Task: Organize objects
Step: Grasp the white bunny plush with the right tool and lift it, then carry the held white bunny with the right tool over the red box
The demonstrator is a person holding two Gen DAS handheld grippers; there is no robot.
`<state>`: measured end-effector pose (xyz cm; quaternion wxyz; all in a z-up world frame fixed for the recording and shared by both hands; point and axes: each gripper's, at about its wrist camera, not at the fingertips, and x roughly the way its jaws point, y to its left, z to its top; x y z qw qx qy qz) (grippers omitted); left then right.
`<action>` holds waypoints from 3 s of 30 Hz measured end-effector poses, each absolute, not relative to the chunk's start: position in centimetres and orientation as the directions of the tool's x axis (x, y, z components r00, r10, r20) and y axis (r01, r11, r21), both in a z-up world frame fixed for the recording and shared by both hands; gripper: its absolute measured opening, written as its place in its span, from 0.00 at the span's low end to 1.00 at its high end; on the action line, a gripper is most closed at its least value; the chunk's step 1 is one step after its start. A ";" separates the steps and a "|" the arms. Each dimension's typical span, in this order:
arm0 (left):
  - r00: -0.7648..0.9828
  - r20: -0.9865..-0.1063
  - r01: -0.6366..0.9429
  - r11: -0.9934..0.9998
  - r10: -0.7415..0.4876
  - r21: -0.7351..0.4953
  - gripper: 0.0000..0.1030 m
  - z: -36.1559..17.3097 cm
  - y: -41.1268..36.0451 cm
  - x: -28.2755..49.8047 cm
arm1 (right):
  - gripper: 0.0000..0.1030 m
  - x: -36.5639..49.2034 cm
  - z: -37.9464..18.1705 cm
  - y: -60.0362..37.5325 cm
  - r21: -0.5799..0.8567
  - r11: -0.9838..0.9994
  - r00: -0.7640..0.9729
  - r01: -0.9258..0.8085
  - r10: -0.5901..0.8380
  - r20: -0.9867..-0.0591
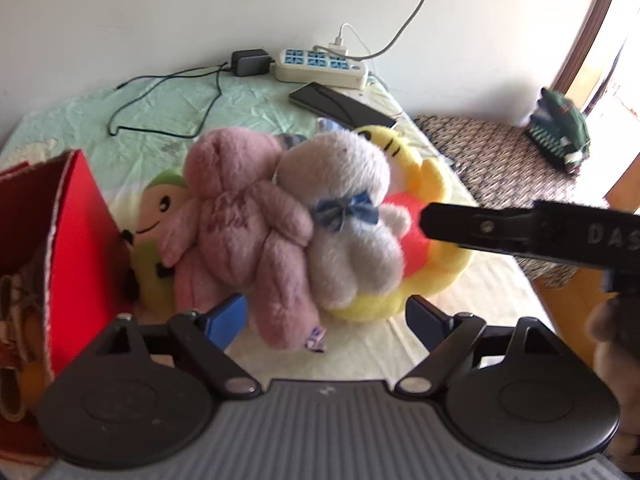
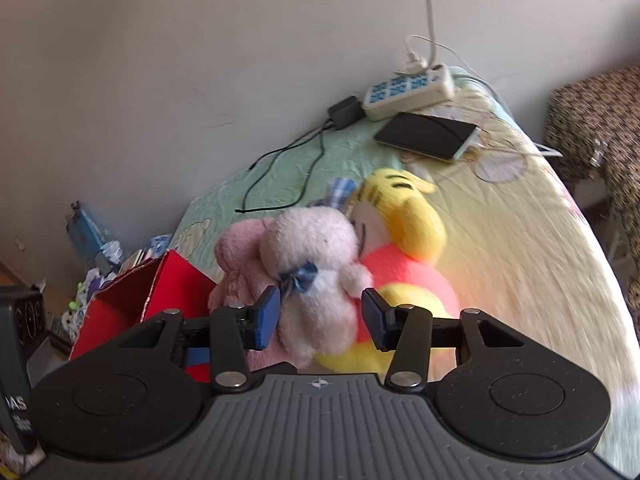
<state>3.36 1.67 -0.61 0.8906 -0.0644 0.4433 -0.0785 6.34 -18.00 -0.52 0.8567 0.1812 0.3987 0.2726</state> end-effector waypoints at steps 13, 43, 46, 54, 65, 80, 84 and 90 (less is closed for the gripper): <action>0.554 -0.748 0.247 0.930 -0.366 -0.273 0.79 -2.4 0.0 7.2 | 0.54 12.5 -3.7 -16.9 0.594 0.697 0.398 -0.401 0.717 -0.572; 0.571 -0.764 0.219 0.953 -0.300 -0.210 0.68 -3.6 -1.3 4.5 | 0.17 9.0 -4.8 -18.5 0.644 0.676 0.429 -0.359 0.732 -0.529; 0.563 -0.785 0.201 0.964 -0.260 -0.175 0.71 -4.7 -1.1 5.3 | 0.25 8.6 -4.9 -17.9 0.578 0.709 0.451 -0.404 0.704 -0.549; 0.539 -0.796 0.207 0.960 -0.275 -0.191 0.65 -5.9 -1.9 6.2 | 0.45 8.8 -5.4 -16.4 0.561 0.737 0.468 -0.378 0.674 -0.571; 0.599 -0.751 0.195 0.960 -0.279 -0.201 0.59 -2.3 -1.8 2.5 | 0.32 5.6 -2.8 -17.2 0.650 0.648 0.450 -0.396 0.754 -0.478; 0.768 -0.620 0.052 0.980 -0.162 -0.192 0.59 5.8 3.8 -4.6 | 0.32 2.6 4.1 -12.0 0.637 0.461 0.356 -0.618 0.886 -0.297; 0.795 -0.596 0.002 0.982 -0.115 -0.187 0.59 7.0 7.0 -5.9 | 0.32 2.5 5.0 -8.4 0.633 0.414 0.308 -0.654 0.910 -0.276; 0.793 -0.606 -0.057 0.982 -0.064 -0.179 0.59 7.0 13.3 -7.4 | 0.32 2.4 4.3 -1.9 0.690 0.365 0.238 -0.624 0.931 -0.277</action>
